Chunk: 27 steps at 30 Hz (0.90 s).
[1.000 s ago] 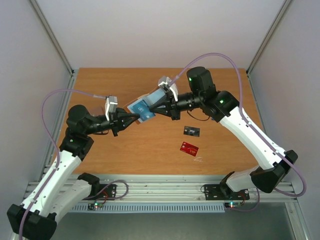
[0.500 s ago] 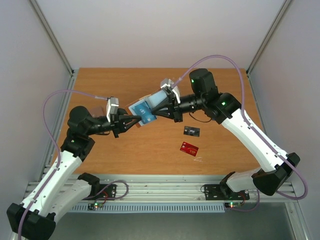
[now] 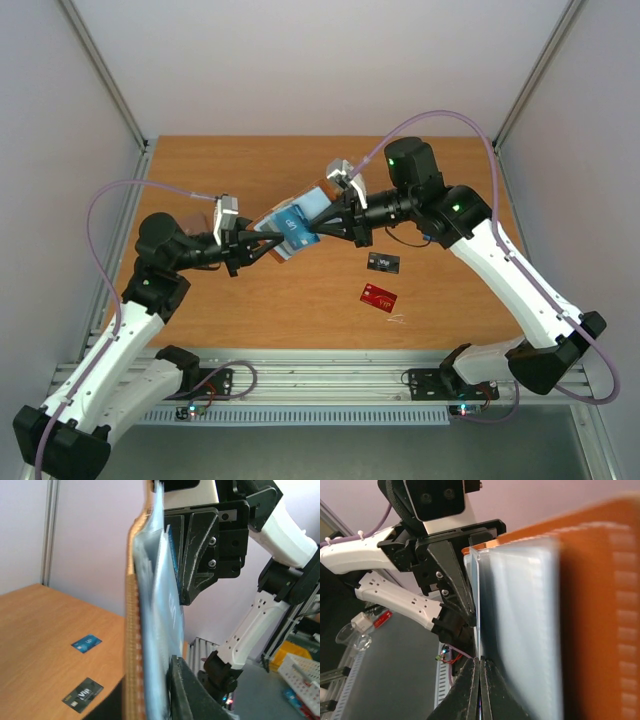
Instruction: Take the credit cards out of the card holder
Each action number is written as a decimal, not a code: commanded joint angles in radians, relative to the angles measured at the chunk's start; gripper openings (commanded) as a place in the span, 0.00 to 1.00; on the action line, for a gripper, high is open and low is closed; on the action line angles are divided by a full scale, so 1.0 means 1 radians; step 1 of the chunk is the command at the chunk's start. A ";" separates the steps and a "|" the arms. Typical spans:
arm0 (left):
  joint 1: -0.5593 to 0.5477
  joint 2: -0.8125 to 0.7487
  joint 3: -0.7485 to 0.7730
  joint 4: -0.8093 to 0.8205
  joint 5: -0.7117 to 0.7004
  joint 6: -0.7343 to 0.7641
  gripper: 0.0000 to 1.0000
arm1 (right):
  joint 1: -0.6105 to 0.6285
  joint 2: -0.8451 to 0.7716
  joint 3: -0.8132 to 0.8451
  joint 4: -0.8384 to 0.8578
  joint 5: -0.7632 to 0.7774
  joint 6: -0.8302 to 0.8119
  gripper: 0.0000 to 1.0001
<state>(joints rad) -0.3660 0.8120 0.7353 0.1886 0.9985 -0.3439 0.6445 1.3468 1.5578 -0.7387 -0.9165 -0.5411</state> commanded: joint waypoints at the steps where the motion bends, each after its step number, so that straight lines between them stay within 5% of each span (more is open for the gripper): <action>1: -0.004 -0.010 -0.005 0.066 0.012 0.006 0.10 | -0.005 -0.024 0.045 -0.025 -0.013 -0.021 0.01; 4: -0.005 -0.008 -0.004 0.066 0.012 0.006 0.00 | -0.005 -0.026 0.045 -0.031 -0.009 -0.024 0.01; 17: -0.005 -0.007 -0.008 -0.057 -0.060 0.069 0.01 | -0.121 -0.068 0.093 -0.220 0.088 -0.148 0.01; 23: -0.004 0.007 -0.008 -0.320 -0.569 0.177 0.00 | -0.225 -0.061 0.130 -0.405 0.272 -0.269 0.01; 27: 0.002 0.021 -0.018 -0.414 -0.833 0.225 0.00 | -0.278 -0.010 0.142 -0.558 0.580 -0.464 0.01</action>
<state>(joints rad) -0.3695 0.8227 0.7315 -0.1093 0.5125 -0.2043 0.4053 1.2934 1.6718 -1.0969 -0.6605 -0.7834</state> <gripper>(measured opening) 0.066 0.016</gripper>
